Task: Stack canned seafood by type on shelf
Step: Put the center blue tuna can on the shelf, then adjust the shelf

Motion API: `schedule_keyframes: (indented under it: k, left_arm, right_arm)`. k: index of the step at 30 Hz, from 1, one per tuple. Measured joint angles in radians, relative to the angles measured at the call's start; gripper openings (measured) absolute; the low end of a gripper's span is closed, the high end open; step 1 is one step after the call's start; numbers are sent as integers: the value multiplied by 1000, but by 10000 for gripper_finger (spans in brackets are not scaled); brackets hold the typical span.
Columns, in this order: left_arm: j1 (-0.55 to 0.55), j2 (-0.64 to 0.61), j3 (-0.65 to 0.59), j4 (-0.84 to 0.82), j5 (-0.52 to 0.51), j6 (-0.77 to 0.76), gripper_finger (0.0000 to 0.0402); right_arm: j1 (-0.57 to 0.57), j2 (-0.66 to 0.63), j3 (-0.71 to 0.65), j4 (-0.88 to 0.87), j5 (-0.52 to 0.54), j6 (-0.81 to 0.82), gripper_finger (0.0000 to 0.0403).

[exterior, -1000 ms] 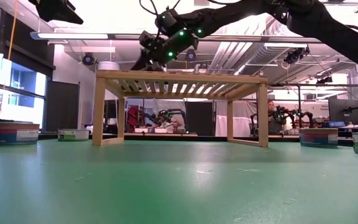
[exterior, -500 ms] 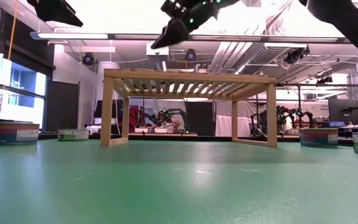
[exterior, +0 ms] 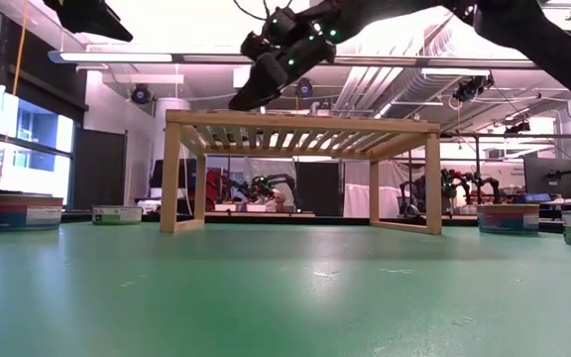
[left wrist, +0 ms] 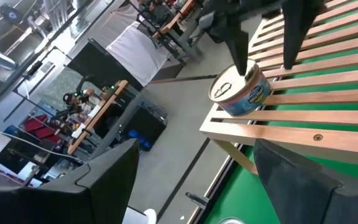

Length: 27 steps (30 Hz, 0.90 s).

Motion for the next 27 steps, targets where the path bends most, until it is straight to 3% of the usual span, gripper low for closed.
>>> schedule_keyframes:
  k: [14,19,23,27]
  left_arm:
    - [0,0,0,0,2,-14,305]
    - [-1,0,-2,11,58,-71,305]
    - [-28,1,-70,154,126,-44,305]
    - [-49,1,-187,438,279,85,305]
  right_arm:
    - [-13,38,1,198,-14,88,295]
    - [6,-53,0,164,-13,53,295]
    - [21,-161,-29,67,16,22,292]
    - [36,-279,-184,37,36,33,275]
